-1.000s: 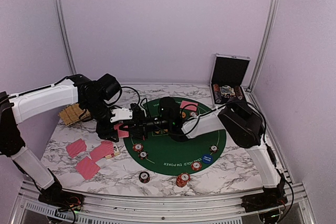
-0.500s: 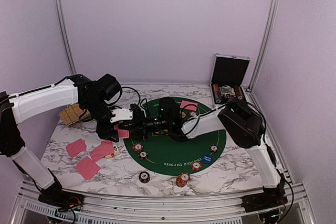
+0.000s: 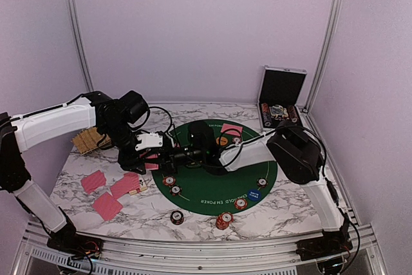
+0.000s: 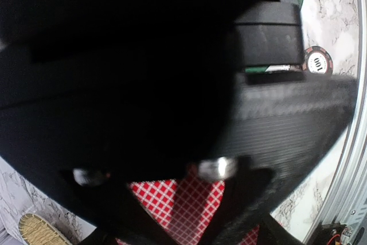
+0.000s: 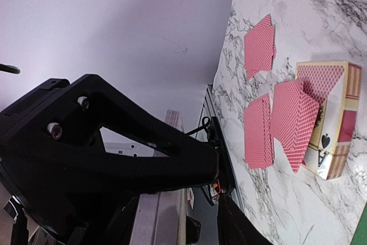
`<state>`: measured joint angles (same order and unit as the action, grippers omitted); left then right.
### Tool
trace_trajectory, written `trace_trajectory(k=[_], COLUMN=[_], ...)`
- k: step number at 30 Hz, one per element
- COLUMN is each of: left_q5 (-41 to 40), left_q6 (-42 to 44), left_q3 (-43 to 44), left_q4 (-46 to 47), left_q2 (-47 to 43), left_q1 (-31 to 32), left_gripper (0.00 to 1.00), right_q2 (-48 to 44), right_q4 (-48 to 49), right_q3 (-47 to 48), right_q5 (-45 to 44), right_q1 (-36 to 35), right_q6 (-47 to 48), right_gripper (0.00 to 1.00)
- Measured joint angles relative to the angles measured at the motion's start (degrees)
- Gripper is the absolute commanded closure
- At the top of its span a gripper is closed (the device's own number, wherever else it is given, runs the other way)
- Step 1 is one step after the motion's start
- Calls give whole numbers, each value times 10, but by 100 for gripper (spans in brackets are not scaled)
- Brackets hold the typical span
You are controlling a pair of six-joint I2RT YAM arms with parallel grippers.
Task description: Distribute texas hold em gaming equipment
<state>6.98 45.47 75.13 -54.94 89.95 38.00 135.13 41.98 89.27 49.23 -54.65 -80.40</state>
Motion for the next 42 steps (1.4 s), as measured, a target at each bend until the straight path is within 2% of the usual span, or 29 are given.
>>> trace_trajectory(k=[12, 24, 31, 42], left_q5=[-2, 0, 0, 3], left_q6=[-1, -1, -2, -26], left_q3=[0, 0, 0, 23], left_q4=[-2, 7, 6, 3], left_q2=[0, 0, 0, 8], left_q1=[0, 2, 2, 2], left_gripper=[42, 42, 42, 41], right_q2=[-7, -61, -64, -34], right_q4=[-75, -69, -78, -140], right_q3=[7, -68, -71, 13], right_q5=[-46, -59, -63, -76], right_q1=[3, 14, 16, 3], right_q6=[55, 66, 76, 96], right_gripper=[58, 64, 50, 47])
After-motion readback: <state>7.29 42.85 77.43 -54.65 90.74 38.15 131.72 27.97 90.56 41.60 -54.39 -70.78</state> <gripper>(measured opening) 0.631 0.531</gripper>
